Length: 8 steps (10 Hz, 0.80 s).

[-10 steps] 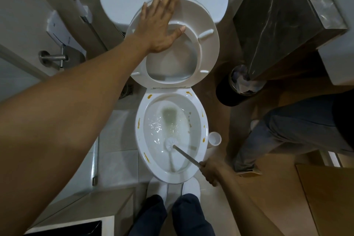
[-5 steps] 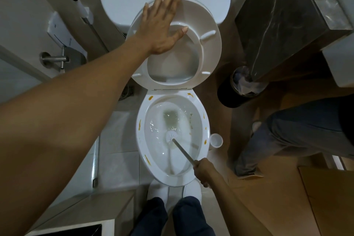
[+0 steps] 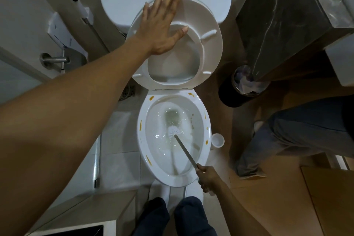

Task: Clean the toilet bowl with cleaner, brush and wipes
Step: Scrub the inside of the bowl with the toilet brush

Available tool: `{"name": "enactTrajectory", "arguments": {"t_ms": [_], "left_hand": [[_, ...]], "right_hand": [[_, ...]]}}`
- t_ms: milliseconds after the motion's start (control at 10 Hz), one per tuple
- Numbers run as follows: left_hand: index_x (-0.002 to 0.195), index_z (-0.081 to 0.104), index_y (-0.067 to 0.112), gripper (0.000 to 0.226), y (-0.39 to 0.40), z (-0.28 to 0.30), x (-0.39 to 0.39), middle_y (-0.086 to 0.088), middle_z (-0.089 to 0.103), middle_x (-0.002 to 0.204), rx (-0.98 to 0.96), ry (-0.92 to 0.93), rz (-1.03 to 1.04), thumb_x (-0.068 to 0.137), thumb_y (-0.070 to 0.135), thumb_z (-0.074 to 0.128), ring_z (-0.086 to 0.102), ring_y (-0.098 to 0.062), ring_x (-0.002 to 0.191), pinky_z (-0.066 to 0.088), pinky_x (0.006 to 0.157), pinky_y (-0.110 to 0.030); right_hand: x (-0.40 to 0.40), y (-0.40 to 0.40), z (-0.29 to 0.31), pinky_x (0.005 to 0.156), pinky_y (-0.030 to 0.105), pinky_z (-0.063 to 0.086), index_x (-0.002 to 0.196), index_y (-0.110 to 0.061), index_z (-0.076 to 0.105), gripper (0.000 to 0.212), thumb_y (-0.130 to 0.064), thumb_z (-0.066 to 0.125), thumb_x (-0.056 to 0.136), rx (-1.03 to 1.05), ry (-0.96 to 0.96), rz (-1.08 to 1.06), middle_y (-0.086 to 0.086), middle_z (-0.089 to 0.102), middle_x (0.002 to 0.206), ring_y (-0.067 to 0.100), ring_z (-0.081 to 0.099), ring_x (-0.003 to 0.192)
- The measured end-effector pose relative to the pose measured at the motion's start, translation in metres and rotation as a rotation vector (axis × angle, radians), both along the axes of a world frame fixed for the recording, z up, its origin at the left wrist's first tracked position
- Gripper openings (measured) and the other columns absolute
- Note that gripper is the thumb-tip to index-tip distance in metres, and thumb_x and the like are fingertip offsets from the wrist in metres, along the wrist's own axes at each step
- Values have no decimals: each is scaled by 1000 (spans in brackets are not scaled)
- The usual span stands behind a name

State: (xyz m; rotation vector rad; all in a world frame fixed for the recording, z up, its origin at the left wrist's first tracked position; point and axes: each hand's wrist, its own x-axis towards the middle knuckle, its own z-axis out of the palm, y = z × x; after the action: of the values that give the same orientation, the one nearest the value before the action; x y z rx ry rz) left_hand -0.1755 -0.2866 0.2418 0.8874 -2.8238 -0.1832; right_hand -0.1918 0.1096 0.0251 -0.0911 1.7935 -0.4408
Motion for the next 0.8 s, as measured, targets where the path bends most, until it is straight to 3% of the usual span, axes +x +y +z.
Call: {"name": "enactTrajectory", "arguments": {"t_ms": [100, 300, 400, 500, 700, 800], "left_hand": [[152, -3, 15, 81, 0, 0, 0, -7, -8, 160, 1, -2, 3, 92, 62, 22, -7, -27, 146, -1, 116, -54], [152, -4, 15, 81, 0, 2, 1, -6, -8, 160, 12, 2, -1, 92, 63, 21, -8, -27, 146, -1, 116, -53], [152, -4, 15, 81, 0, 2, 1, -6, -8, 160, 16, 9, -5, 92, 62, 22, -8, -26, 146, -2, 116, -54], [152, -4, 16, 81, 0, 0, 1, -6, -8, 160, 20, 12, -9, 92, 63, 21, -7, -26, 146, -2, 116, -54], [152, -3, 16, 81, -1, 1, 0, -6, -8, 160, 19, 14, -8, 90, 64, 20, -7, -26, 146, -1, 116, -54], [152, -4, 16, 81, 0, 1, 1, -5, -8, 160, 27, 17, -6, 90, 64, 20, -7, -26, 146, -1, 116, -54]], "right_hand": [[6, -10, -13, 41, 23, 36, 135, -15, 49, 36, -22, 43, 100, -7, 73, 56, 4, 47, 70, 14, 39, 49], [18, 42, -1, 72, 26, 51, 120, -12, 61, 28, -22, 45, 99, 11, 221, 269, 0, 61, 83, 12, 57, 73], [14, 53, 13, 50, 12, 41, 124, -17, 59, 30, -21, 41, 101, -32, 248, 308, -6, 55, 70, 5, 51, 59], [4, 40, 6, 43, 13, 36, 133, -17, 53, 34, -21, 40, 101, -41, 277, 244, -4, 53, 73, 6, 46, 57], [27, 48, 3, 69, 24, 43, 129, -16, 57, 33, -21, 41, 100, -31, 297, 269, 1, 61, 84, 15, 56, 77], [31, 67, 10, 72, 29, 47, 124, -16, 61, 33, -23, 41, 100, -6, 301, 291, 5, 65, 86, 18, 58, 78]]}}
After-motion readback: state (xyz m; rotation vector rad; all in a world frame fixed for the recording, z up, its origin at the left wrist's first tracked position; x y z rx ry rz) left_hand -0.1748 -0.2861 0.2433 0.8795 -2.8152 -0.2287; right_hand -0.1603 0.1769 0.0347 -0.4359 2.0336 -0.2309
